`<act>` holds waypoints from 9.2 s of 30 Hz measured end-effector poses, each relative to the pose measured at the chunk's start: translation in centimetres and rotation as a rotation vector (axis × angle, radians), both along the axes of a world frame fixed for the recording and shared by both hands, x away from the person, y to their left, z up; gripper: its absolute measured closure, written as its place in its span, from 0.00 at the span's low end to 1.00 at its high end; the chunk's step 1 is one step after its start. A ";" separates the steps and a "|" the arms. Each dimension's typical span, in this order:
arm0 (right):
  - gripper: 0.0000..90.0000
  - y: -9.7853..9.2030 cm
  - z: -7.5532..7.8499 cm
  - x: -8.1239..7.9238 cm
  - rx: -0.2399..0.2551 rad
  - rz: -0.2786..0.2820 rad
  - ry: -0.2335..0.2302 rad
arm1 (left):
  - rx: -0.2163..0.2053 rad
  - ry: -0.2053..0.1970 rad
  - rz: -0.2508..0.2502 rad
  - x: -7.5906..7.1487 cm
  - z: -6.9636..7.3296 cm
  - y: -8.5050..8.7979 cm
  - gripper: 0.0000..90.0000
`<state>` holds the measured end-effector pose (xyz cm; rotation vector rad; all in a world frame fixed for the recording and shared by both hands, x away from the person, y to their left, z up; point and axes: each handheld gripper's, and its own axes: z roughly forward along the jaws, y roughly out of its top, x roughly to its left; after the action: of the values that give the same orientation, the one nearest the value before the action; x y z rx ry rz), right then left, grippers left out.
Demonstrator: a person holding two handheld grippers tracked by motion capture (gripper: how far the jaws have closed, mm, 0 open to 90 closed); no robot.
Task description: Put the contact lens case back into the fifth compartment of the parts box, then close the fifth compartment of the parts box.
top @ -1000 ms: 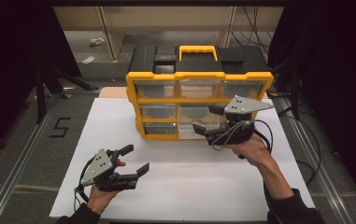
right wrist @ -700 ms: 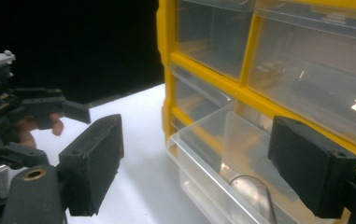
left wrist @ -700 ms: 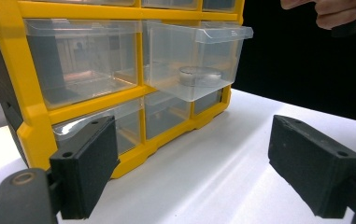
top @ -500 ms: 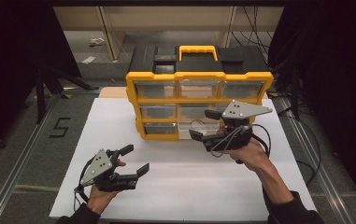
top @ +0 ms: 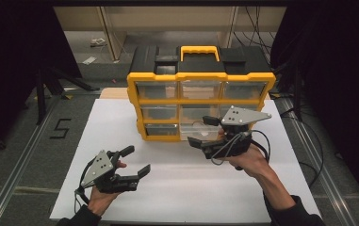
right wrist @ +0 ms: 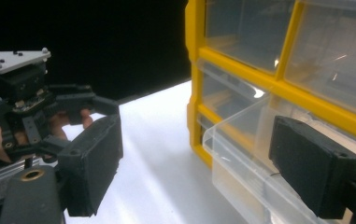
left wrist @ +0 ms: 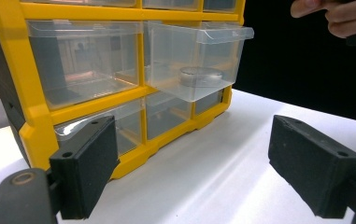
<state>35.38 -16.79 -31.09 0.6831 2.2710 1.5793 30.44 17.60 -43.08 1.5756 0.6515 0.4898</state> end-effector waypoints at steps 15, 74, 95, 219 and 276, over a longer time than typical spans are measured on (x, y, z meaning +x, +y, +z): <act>0.20 -0.1 -0.6 -0.8 0.011 0.026 0.019 | -0.004 -0.001 0.003 0.0 0.0 0.1 0.18; 0.21 0.2 -5.5 -1.5 -0.058 0.058 0.144 | -0.005 0.001 0.009 0.1 0.1 0.0 0.18; 0.59 -0.6 -6.2 -0.4 -0.102 -0.077 0.118 | -0.004 -0.005 -0.003 0.0 0.1 0.1 0.18; 1.00 0.9 -5.7 4.5 -0.152 -0.290 -0.035 | 0.006 0.003 -0.001 0.0 -0.1 0.0 0.18; 1.00 1.3 -5.8 6.8 -0.145 -0.338 -0.049 | 0.005 0.003 -0.002 0.0 -0.1 0.0 0.18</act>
<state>42.14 -15.50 -36.88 0.9201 2.0768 1.2478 30.49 17.61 -43.16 1.5814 0.6518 0.4880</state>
